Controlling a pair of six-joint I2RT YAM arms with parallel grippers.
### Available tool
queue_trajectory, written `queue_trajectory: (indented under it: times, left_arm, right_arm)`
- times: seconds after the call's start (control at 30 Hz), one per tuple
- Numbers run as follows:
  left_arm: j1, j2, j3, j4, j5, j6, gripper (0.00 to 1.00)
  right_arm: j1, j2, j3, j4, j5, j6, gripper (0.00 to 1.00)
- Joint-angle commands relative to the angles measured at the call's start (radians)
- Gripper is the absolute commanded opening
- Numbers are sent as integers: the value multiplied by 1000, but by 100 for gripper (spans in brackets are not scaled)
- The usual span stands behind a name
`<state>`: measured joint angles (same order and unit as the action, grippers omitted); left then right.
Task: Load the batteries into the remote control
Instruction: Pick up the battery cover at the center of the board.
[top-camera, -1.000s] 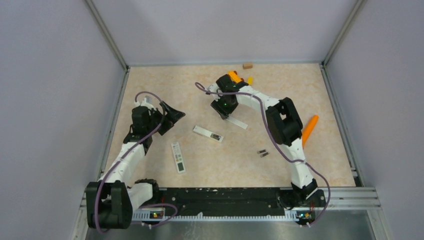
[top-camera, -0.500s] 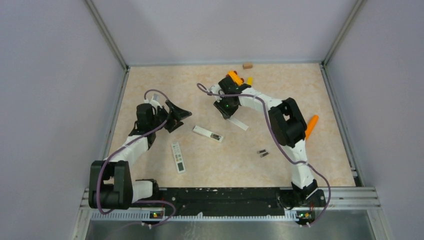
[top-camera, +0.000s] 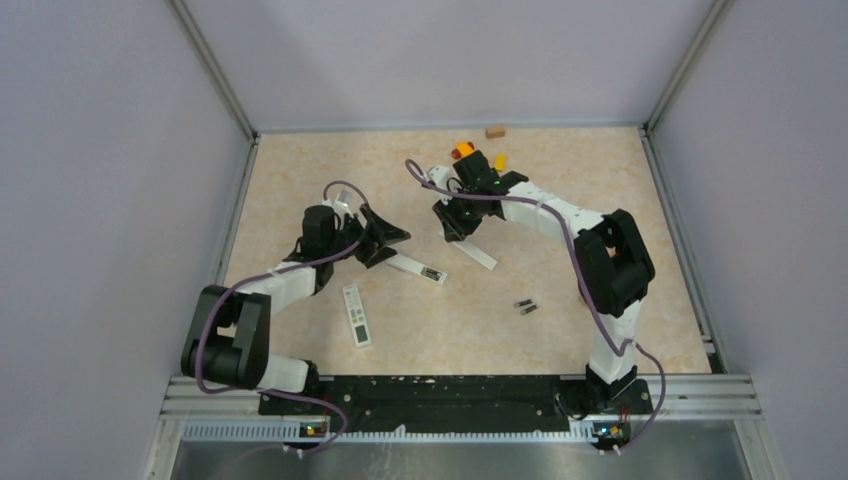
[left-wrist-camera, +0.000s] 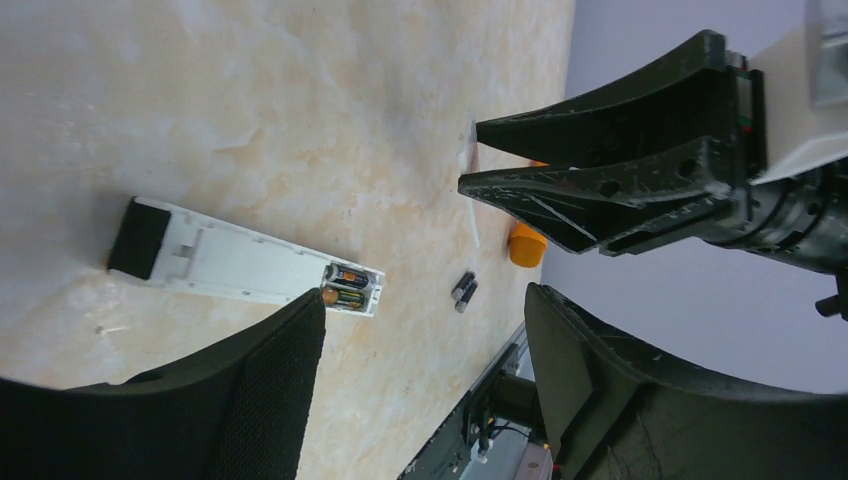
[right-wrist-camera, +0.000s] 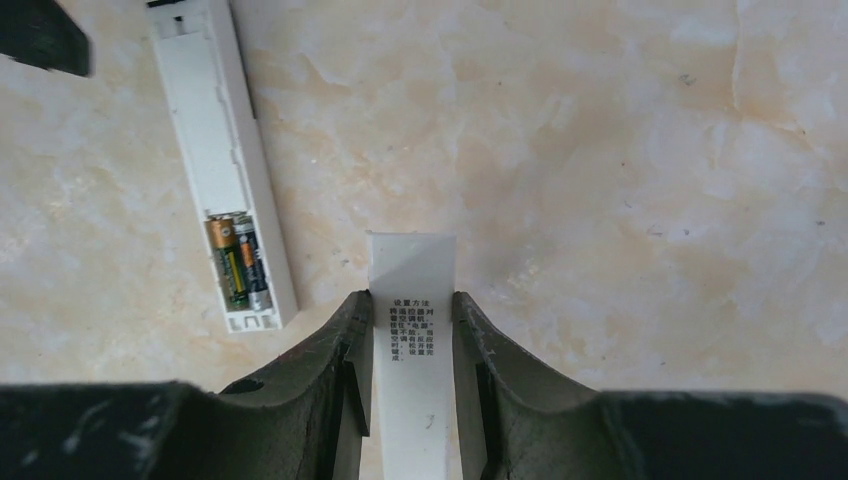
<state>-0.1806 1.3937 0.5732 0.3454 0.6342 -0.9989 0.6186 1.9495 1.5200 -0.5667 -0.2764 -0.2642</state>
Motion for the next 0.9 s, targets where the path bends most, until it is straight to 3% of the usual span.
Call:
queue_trajectory:
  times: [0.0,0.23,0.67,0.87]
  left_arm:
    - [-60,45,59,100,-8,-43,75]
    - [-108,126,83,195,-6,-103,67]
    - [-134,243,137,188,60,-123,44]
    - [-134,264,119,249,109,-162,24]
  right_arm:
    - [3,-104,-45,77,-107,27,29]
    - [39,-168,-110,118,-161,56,29]
    - [82,-153,-112,163,-213,85,29]
    - [84,-134,-93,171,-201,96,29]
